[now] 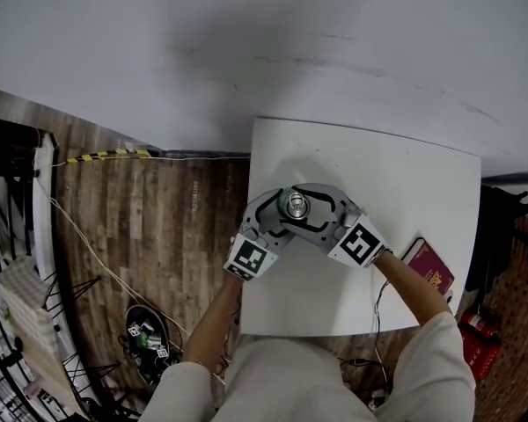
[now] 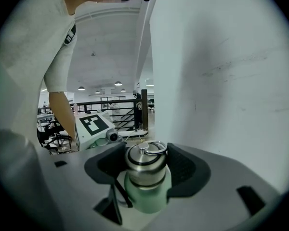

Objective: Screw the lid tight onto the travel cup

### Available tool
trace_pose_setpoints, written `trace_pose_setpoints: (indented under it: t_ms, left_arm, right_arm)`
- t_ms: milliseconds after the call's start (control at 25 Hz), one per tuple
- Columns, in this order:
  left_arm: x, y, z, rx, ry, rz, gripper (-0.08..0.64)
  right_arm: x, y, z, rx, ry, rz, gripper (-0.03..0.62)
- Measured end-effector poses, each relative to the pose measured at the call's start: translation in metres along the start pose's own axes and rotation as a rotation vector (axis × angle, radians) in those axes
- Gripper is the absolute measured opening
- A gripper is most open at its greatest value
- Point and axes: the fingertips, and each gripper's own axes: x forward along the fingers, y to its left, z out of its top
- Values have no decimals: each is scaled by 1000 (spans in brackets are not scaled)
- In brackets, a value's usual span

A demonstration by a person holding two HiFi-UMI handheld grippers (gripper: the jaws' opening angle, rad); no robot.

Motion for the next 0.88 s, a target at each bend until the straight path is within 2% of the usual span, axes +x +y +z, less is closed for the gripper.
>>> trace_pose_setpoints:
  t_ms: [120,200,280,440,600,880]
  left_arm:
    - [0,1,-1,4,2,-3,331]
    - [0,1,-1,5,2,-2,331]
    - [0,0,-1,5,1,-3,331]
    - [0,0,0,7,2,-3,331]
    - [0,1,0,8,1,-2,331]
    - [0,0,-1,9,2,-2,331]
  right_arm:
    - [1,-3,-2,27,-5,-65,272]
    - [1,-6,-5,60,-18,-133,321]
    - [-1,-7,-6,113,-54,-208,335]
    - [-11,-14,-2,182,-118,-412,337]
    - [-18,-21,10,193,-162,-606,317]
    - [-11,-20,8,256,-169,-698,310]
